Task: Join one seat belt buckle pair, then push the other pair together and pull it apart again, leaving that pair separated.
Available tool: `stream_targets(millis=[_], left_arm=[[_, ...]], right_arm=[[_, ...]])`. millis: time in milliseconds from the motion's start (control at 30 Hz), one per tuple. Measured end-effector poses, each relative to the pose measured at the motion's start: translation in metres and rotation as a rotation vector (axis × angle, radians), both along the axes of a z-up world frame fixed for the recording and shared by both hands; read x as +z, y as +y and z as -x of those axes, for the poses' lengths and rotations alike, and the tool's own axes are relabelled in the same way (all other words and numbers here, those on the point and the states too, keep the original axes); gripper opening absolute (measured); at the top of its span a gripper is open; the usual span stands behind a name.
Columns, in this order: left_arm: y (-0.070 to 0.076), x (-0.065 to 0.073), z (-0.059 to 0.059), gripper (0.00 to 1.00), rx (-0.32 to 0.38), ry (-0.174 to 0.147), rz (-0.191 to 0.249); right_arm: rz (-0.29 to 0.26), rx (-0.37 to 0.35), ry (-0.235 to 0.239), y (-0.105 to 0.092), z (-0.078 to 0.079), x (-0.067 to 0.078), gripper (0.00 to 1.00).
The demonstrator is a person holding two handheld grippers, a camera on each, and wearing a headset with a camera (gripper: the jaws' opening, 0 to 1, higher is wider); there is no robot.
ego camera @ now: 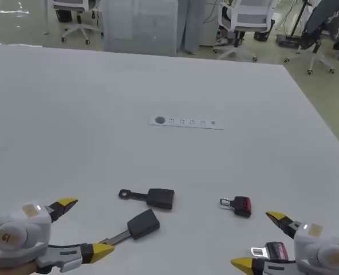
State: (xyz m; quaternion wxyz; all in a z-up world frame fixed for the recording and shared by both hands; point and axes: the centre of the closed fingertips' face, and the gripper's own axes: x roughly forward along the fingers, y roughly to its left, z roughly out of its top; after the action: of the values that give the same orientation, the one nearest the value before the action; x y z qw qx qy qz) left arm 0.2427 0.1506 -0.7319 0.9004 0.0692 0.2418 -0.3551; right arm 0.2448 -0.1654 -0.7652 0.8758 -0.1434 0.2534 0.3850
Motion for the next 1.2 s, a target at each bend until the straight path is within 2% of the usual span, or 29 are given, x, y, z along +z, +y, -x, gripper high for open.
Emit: stream_targets(millis=[567, 900, 1200], left_arm=[[-0.006, -0.006, 0.002, 0.9, -0.031, 0.013, -0.021], [-0.013, -0.008, -0.004, 0.9, -0.047, 0.015, -0.023], [-0.018, -0.014, -0.009, 0.89, -0.06, 0.027, -0.033]], right_arm=[[0.019, 0.019, 0.029, -0.009, 0.008, -0.006, 0.91], [0.033, 0.044, 0.054, -0.016, 0.011, -0.011, 0.89], [0.057, 0.077, 0.076, -0.028, 0.007, -0.015, 0.87]])
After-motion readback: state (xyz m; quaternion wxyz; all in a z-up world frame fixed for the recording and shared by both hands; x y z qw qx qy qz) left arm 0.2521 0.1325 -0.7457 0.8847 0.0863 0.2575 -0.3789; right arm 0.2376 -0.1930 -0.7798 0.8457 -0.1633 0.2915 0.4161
